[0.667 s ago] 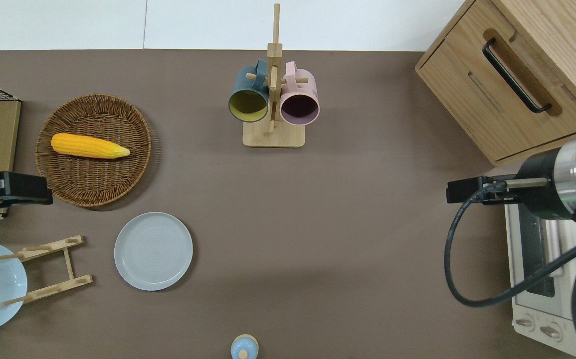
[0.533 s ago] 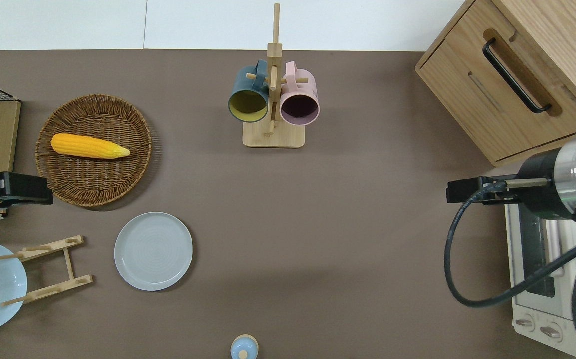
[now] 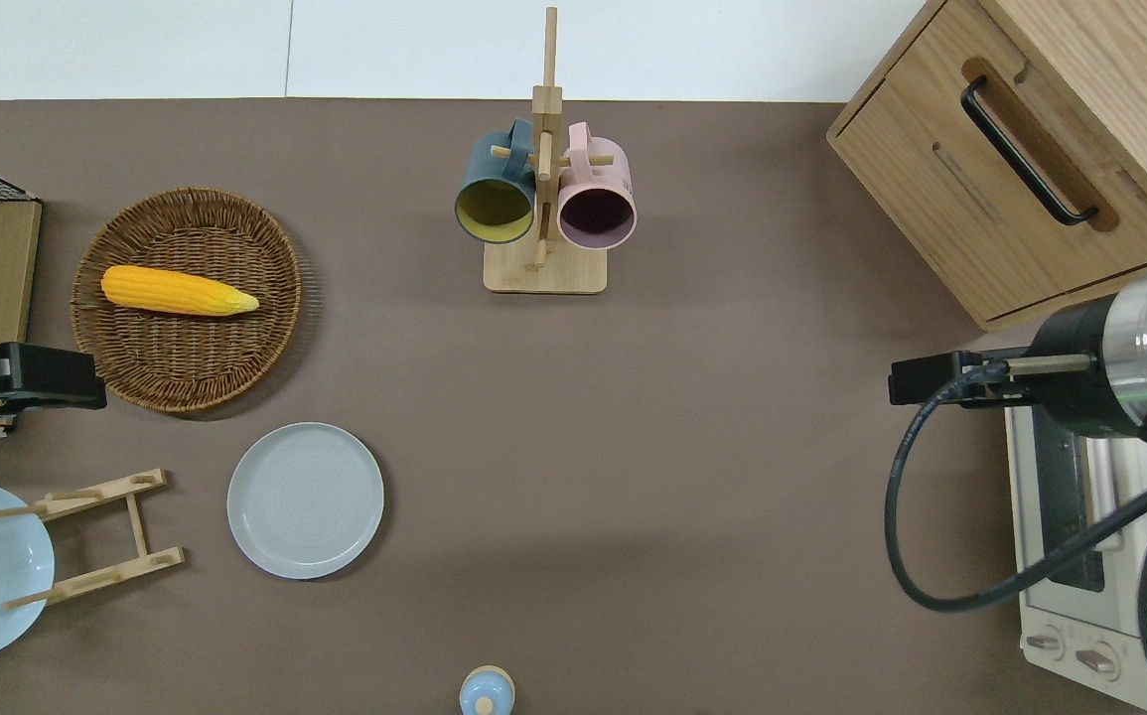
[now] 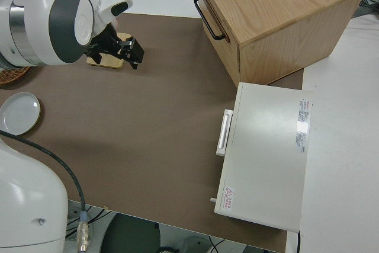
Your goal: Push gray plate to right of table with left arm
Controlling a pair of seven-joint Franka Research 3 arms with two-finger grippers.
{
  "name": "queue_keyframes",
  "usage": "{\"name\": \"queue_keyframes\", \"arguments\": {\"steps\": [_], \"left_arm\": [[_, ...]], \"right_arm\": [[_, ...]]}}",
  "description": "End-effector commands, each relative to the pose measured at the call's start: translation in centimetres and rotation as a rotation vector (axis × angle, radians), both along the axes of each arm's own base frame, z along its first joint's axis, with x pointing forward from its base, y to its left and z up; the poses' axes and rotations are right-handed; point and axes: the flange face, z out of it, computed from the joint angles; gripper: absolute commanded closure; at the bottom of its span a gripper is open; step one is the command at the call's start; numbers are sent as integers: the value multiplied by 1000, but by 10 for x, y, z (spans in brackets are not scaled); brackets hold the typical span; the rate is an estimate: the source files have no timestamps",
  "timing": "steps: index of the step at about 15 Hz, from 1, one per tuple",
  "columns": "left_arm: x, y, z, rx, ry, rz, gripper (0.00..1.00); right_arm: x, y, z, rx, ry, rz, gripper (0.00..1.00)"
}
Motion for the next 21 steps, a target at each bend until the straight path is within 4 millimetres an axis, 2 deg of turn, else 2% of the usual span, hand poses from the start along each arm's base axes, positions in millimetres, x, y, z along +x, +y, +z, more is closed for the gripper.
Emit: {"name": "queue_keyframes", "arguments": {"steps": [1, 7, 10, 13, 17, 19, 21], "left_arm": [[-6, -2, 2, 10, 13, -12, 7], [-6, -1, 1, 11, 15, -12, 7], [-16, 3, -5, -14, 30, -1, 7], [-31, 6, -23, -24, 40, 10, 7], [-31, 7, -50, -35, 67, 11, 7], [-35, 15, -51, -48, 66, 4, 7], [-39, 14, -65, -51, 68, 4, 7]], "right_arm": [[1, 0, 3, 18, -1, -3, 5], [1, 0, 3, 18, -1, -3, 5], [1, 1, 3, 18, 0, -2, 5], [1, 0, 3, 18, -1, -3, 5], [1, 0, 3, 18, -1, -3, 5], [1, 1, 3, 18, 0, -2, 5], [1, 1, 3, 18, 0, -2, 5]]}}
